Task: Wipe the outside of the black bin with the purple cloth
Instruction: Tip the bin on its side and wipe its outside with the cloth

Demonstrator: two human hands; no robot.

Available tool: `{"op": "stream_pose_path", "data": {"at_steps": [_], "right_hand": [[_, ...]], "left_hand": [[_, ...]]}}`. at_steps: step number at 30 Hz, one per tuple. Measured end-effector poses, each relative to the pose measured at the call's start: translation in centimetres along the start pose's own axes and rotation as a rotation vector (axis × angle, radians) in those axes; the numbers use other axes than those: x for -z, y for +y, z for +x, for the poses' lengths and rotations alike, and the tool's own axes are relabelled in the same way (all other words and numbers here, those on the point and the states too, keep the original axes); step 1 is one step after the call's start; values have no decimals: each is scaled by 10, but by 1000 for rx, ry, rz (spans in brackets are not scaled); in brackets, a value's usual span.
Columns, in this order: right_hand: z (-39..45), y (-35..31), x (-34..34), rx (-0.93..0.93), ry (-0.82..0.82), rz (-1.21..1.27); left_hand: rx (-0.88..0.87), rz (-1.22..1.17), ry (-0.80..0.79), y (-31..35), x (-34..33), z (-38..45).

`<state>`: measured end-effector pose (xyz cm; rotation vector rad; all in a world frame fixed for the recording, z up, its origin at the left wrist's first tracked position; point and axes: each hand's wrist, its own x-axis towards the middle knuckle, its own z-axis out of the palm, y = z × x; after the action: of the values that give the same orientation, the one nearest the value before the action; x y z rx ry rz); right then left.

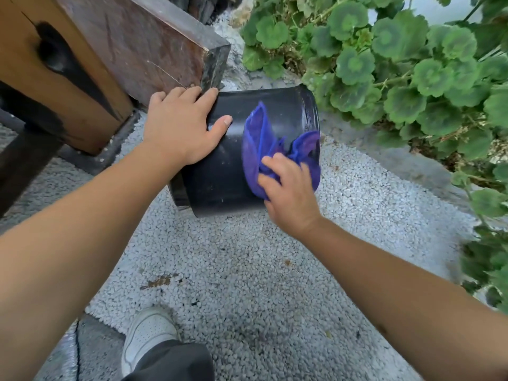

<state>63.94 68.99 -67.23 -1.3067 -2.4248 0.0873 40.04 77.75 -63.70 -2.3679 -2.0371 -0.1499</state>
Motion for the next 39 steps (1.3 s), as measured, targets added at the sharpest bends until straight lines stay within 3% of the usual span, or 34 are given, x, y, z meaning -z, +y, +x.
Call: {"op": "stream_pose_path", "data": {"at_steps": [4,8,11,13,16,19,21,23,26,28,30,35,39], "right_hand": [[-8,-28,-28,186,-97,57],[-14,-42,-39,385,-352,99],[-21,-40,-28,320,-680,176],[-16,-36,-10,226,-768,207],[16,-32,24,257,-644,206],[57,-21,61,223,-267,295],[82,-4,76,108,32,325],[99,11,77,-81,144,319],[104,7,55,-138,-51,128],[95,-11,34,17,-189,-93],[83,-28,18,171,-254,-139],[51,-36,-8,460,-228,-34],[42,-30,-16,658,-171,-18]], "left_hand": [[-22,6,16,-1,-2,3],[-29,7,18,-1,-2,4],[-26,2,16,-2,-2,5],[-22,-2,8,-2,-2,6],[-7,-11,8,-3,-4,7],[-1,-26,15,-4,-5,6],[-7,-26,15,-5,-5,6],[-6,-22,9,-4,-4,6],[-5,-50,26,-3,-1,6],[-8,-105,60,-3,1,5],[22,-195,95,-3,4,6],[99,-332,134,-3,6,5],[60,-312,148,-2,4,2]]}}
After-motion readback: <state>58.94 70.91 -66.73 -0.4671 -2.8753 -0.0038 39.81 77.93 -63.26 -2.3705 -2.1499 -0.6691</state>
